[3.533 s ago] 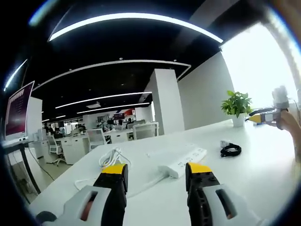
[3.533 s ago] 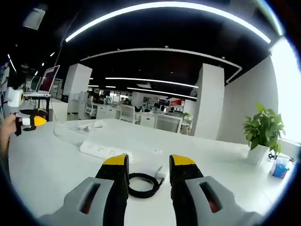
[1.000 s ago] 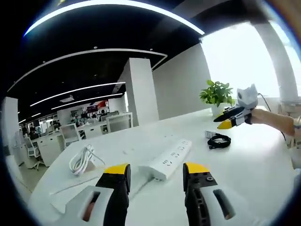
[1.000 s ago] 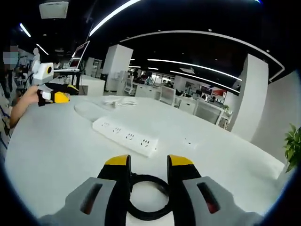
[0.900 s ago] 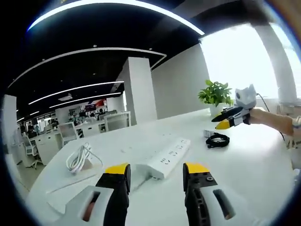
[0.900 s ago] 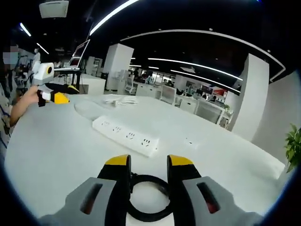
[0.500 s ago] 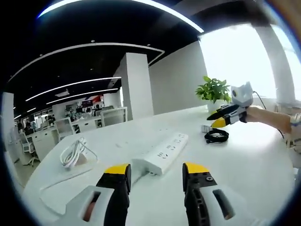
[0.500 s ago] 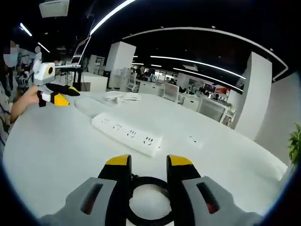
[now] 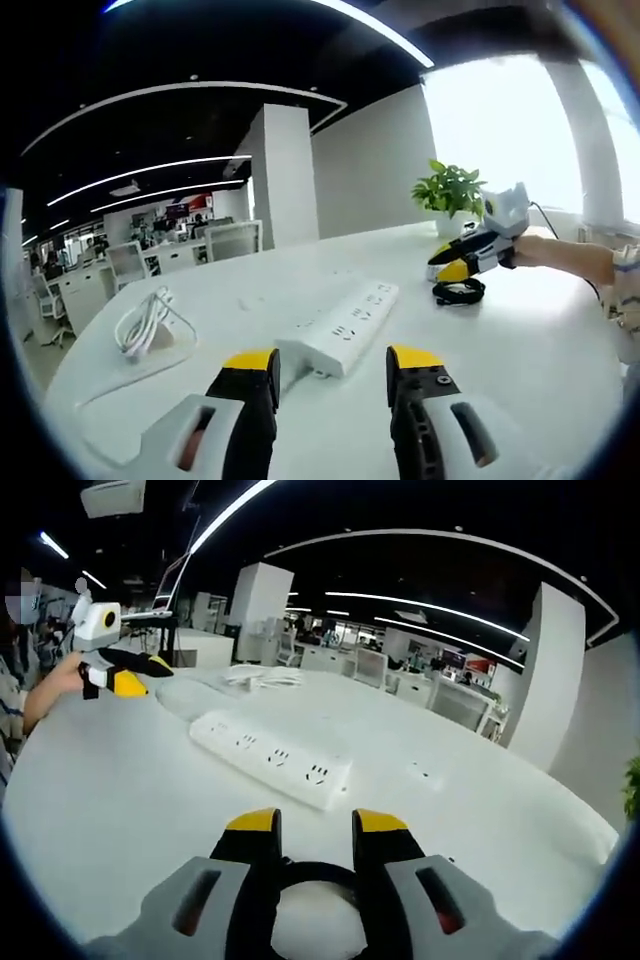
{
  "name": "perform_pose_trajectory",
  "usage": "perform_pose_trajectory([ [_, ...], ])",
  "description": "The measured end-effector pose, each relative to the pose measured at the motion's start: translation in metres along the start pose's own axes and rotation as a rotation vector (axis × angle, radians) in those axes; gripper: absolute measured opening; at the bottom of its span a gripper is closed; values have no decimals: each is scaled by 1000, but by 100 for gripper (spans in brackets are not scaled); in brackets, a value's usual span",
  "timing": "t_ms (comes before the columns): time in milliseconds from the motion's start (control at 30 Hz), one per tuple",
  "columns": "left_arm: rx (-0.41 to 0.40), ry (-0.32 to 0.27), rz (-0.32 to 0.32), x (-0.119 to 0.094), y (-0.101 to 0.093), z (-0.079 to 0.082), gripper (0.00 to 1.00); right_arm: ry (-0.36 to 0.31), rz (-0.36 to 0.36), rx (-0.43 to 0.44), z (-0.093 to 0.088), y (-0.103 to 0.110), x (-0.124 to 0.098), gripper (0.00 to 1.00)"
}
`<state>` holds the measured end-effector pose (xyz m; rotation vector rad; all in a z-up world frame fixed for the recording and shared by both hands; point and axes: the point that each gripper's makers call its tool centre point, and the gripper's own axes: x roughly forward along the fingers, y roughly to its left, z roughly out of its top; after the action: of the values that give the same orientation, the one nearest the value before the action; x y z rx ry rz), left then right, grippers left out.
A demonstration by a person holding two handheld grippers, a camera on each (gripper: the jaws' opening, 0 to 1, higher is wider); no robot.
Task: Straighten the power strip on the desk, plug the charger into it
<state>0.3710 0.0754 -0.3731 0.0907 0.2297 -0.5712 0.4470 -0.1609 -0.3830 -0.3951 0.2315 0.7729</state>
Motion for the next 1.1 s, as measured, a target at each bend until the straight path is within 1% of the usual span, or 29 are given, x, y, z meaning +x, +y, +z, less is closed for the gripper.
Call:
perform_pose_trajectory([
  [267, -4, 0, -23, 12, -2, 0, 44, 16, 15, 9, -1, -7, 10, 27],
  [467, -5, 25, -51, 20, -5, -8, 43, 17, 25, 2, -3, -8, 17, 26],
  [600, -15, 46, -64, 24, -4, -14, 42, 19, 35, 11, -3, -9, 22, 26],
  [800, -24, 50, -78, 28, -4, -18, 42, 27, 44, 28, -1, -12, 28, 25],
  [1100, -39, 51, -102, 34, -8, -23, 41, 55, 85, 5, -1, -6, 40, 25],
])
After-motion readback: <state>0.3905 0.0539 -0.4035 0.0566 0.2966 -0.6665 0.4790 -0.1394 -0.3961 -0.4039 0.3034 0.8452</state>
